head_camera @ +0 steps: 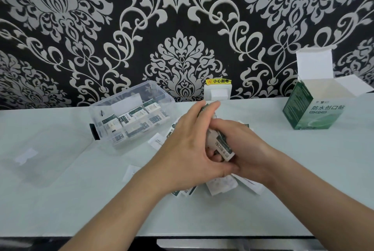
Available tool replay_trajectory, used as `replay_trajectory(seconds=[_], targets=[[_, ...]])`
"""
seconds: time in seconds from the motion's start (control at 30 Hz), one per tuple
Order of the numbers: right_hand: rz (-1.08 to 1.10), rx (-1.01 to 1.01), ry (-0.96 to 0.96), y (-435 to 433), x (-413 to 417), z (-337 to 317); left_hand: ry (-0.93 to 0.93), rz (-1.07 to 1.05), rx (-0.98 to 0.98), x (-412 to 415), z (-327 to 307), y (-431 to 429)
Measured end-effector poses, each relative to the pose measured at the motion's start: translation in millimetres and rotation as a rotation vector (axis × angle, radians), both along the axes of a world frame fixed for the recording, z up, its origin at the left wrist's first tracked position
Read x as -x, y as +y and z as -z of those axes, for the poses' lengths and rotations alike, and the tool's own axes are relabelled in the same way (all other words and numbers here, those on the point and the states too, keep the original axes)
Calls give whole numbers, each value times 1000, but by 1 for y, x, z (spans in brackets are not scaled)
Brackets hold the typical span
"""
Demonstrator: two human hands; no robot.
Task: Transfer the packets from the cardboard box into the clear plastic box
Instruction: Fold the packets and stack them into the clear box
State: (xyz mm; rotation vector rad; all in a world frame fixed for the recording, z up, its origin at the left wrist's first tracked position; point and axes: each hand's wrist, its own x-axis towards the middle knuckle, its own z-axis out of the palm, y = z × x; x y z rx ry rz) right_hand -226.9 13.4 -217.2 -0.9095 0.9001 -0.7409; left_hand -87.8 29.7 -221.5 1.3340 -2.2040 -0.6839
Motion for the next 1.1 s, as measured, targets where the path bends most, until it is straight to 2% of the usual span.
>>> replay_trajectory(seconds=[0.13,0.23,0.37,0.47,0.53,0.63,0.73,0.83,0.93,1.1], targets=[[-13,21,-74,-1,-2,3,-86,-44,165,-2,3,-3],[-77,30,-73,-2,2,2,-140,-84,192,-3,4,-6],[-38,176,124,-1,5,3,-195,-113,181,6,4,-4],[-86,373,375,-8,23,-5,-96,-104,21,8,1,-7],[-88,365,481,-17,47,-13,-83,-120,41,7,3,-11],[-113,293,603,-22,78,-18,-284,-15,157,11,15,-13],[-207,308,742,-20,84,-9,-471,170,135,22,30,-12],[-254,386,867,-18,85,4,-495,158,181,26,34,-16],[-218,397,836,-16,87,12,-555,165,233,27,35,-21],[-80,413,687,-16,89,15,-367,152,418,24,45,-26]])
